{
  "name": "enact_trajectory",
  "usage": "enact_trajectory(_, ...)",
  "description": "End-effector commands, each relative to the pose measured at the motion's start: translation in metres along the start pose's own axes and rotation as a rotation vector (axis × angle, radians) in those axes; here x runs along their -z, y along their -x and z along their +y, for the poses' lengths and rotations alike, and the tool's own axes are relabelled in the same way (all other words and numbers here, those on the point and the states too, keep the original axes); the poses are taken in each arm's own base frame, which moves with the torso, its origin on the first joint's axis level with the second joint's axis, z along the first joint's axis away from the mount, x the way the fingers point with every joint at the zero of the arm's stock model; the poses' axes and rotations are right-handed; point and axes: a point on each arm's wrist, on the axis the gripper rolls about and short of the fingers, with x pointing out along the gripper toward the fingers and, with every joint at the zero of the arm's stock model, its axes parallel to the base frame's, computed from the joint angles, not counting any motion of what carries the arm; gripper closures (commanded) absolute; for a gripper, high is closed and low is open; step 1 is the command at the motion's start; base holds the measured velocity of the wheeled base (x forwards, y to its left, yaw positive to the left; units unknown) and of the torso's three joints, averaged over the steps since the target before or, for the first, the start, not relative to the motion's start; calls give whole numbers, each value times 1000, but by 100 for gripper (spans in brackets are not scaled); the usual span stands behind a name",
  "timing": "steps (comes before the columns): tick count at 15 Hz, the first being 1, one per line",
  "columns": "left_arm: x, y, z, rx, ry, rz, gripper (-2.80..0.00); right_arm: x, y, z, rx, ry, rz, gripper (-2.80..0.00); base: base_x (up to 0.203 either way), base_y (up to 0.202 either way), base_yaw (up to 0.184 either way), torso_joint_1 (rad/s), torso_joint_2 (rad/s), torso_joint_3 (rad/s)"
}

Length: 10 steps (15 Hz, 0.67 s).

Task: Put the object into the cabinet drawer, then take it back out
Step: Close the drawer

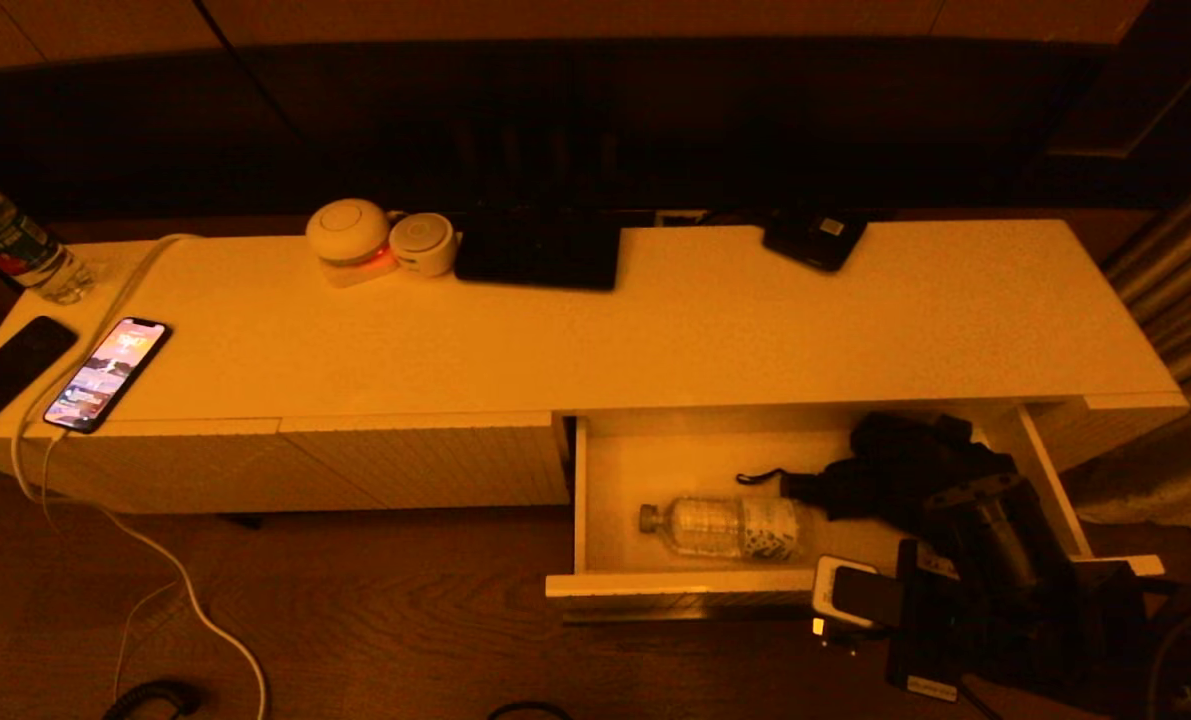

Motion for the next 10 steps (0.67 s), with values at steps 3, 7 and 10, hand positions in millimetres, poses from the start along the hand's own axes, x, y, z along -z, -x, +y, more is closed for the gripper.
enact_trajectory(3,0,0,0,0,0,0,0,-5,-5,-12,52,-16,-25,0,0,0,0,0,0,0)
enact_trajectory(7,0,0,0,0,0,0,0,-12,-9,-31,118,-45,-52,0,0,0,0,0,0,0)
enact_trajectory(10,0,0,0,0,0,0,0,-16,-9,-41,150,-55,-68,0,0,0,0,0,0,0)
